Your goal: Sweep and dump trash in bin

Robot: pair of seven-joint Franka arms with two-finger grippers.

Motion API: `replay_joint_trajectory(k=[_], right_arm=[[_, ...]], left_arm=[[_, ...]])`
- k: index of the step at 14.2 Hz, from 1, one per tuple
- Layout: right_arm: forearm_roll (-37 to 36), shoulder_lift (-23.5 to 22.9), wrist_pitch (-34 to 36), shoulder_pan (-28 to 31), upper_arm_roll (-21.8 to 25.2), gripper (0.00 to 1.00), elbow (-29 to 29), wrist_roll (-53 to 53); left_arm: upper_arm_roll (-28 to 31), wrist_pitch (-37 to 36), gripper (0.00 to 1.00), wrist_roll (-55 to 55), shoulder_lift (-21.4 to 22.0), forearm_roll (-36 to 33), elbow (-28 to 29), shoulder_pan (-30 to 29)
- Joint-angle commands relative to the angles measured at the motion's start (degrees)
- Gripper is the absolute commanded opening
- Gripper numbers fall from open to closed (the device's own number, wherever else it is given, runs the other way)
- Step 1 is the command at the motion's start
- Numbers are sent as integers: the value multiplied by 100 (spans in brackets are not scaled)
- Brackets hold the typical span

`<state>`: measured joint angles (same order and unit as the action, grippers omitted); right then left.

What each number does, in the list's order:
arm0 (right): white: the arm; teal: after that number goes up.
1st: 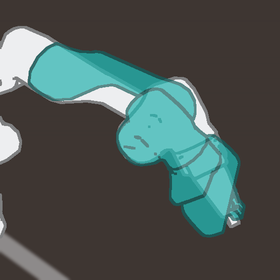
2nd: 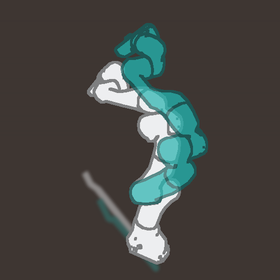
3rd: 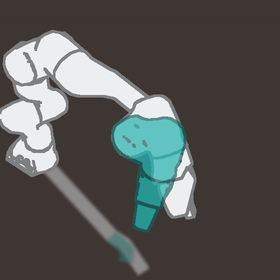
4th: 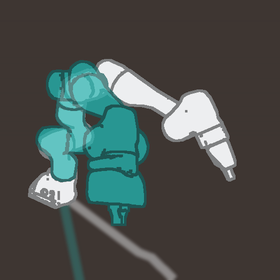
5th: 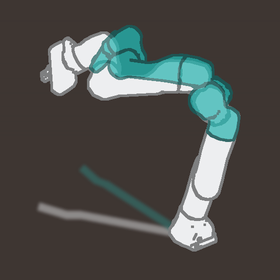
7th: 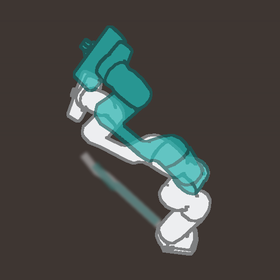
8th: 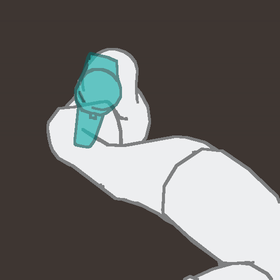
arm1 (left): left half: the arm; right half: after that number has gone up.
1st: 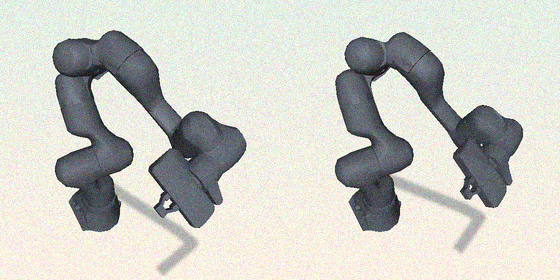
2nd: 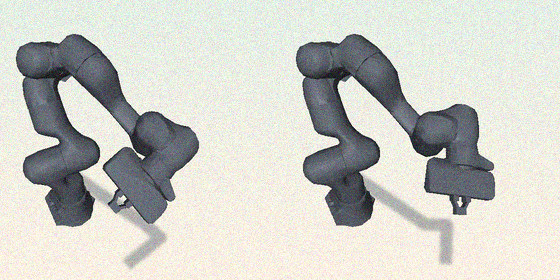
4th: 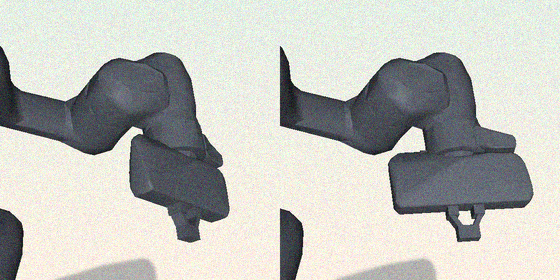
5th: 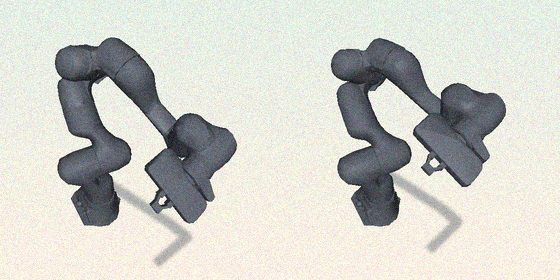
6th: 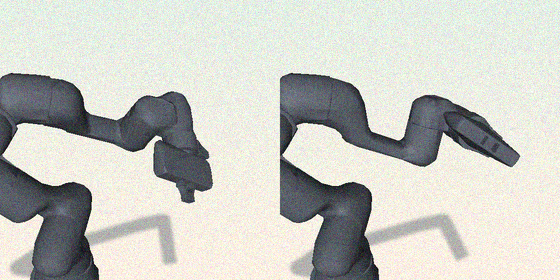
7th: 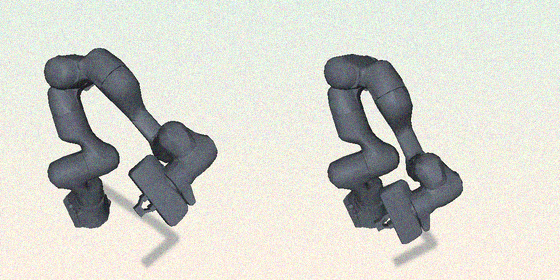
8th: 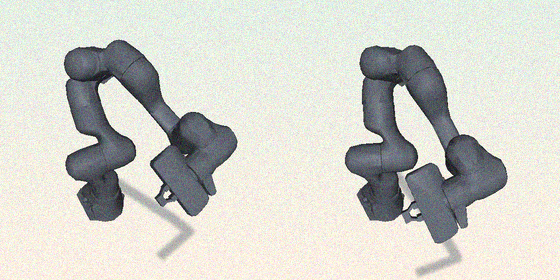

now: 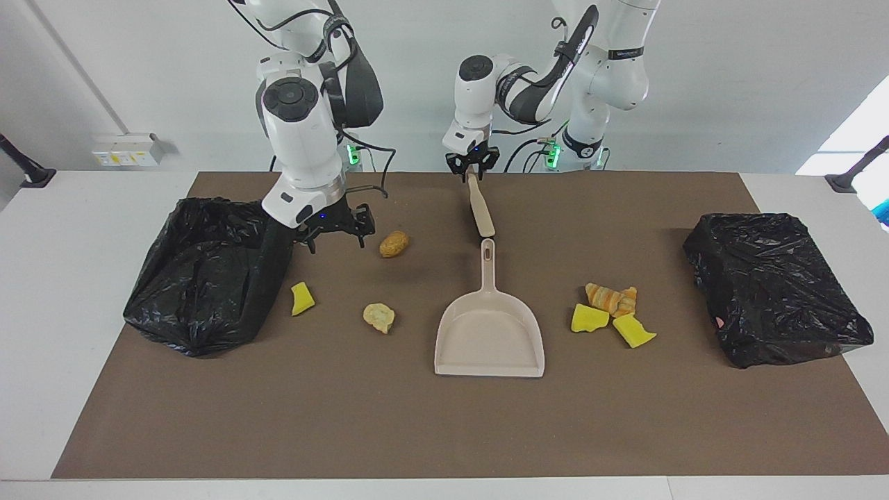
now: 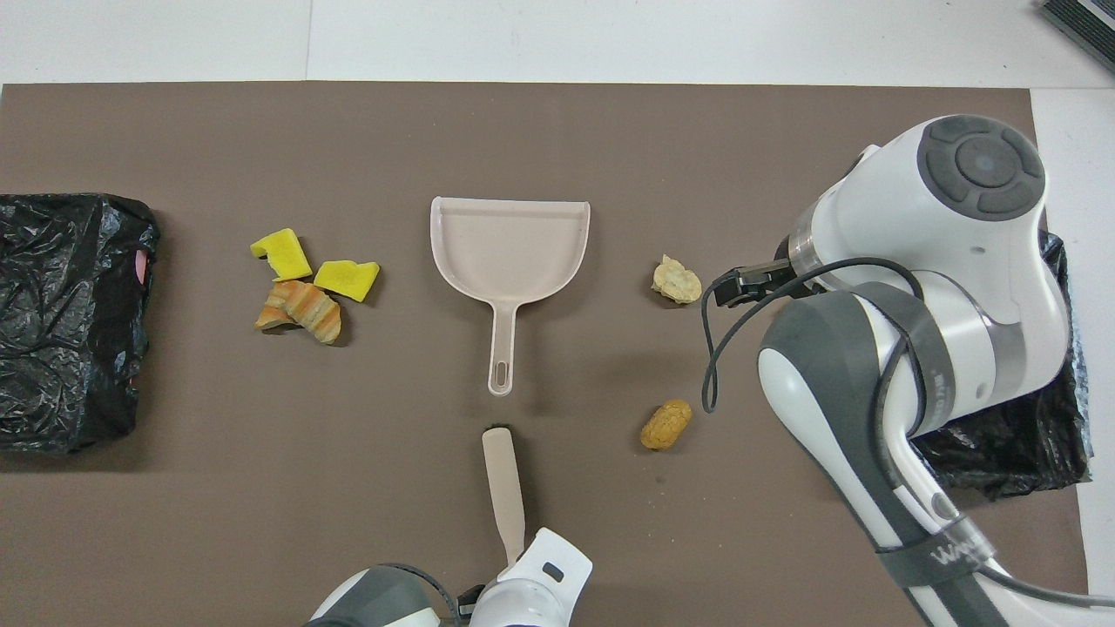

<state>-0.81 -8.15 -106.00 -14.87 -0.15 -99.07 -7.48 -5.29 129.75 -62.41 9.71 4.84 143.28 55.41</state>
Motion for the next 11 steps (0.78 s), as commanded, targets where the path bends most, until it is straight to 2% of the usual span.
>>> replay_joint_trajectory(k=[1,5,11], right_arm=[[81,-2,-105,-16,15,100,-16,-96],[81,-29,-123,-130,15,100,-16,-253],[90,-116,-377,-271,15,100,-25,-623]], left_arm=[[107,16,0,175,92,53,148,145],[142,-686,0,317,162,53,34,23],[186,-1872,0,1097,294,44,-502,-969]])
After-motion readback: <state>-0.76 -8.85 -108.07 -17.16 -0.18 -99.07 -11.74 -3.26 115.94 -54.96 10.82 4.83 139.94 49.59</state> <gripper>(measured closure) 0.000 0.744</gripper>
